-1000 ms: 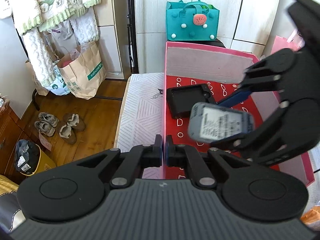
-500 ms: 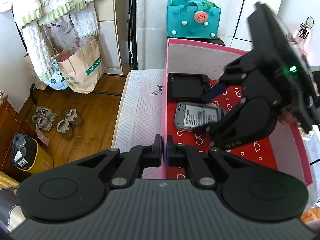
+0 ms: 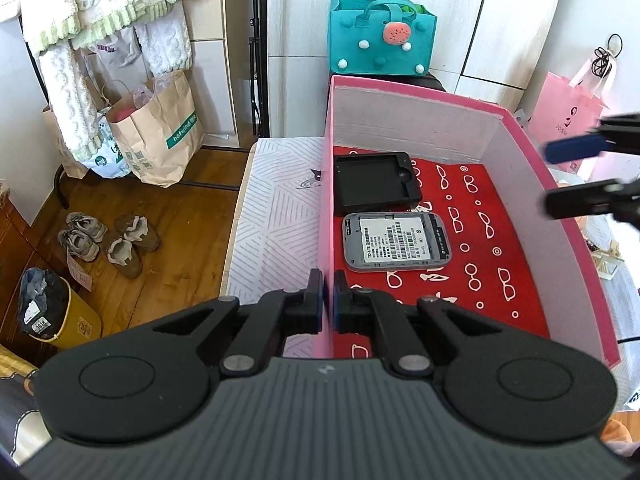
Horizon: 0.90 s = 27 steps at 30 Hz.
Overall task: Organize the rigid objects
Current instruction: 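Move the right gripper back to the table toward the AA battery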
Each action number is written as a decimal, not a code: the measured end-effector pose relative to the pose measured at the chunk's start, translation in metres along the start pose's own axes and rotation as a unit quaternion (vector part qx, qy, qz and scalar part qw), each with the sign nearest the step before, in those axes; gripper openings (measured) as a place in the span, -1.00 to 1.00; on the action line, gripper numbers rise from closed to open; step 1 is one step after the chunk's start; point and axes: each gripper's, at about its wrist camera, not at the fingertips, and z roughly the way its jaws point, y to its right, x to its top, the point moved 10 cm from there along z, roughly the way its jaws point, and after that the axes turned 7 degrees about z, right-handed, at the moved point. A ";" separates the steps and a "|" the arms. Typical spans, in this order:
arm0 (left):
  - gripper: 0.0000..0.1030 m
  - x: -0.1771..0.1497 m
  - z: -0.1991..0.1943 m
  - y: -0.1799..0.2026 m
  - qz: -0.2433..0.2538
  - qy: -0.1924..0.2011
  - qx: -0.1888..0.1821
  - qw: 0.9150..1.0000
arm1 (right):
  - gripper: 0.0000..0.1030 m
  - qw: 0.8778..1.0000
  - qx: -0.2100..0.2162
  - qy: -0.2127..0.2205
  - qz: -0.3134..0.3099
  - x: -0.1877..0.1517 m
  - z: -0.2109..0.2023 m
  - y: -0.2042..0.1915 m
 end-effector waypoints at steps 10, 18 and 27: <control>-0.91 0.000 -0.003 0.000 0.007 0.002 0.005 1.000 | 0.43 0.997 -0.025 0.046 0.059 -0.043 -0.050 0.024; -0.91 0.000 -0.005 0.006 0.015 0.002 0.021 1.000 | 0.44 0.992 -0.029 0.073 0.102 -0.079 -0.059 0.034; -0.90 -0.002 -0.012 0.013 0.035 0.008 0.050 0.998 | 0.52 0.988 -0.034 0.101 0.115 -0.110 -0.055 0.040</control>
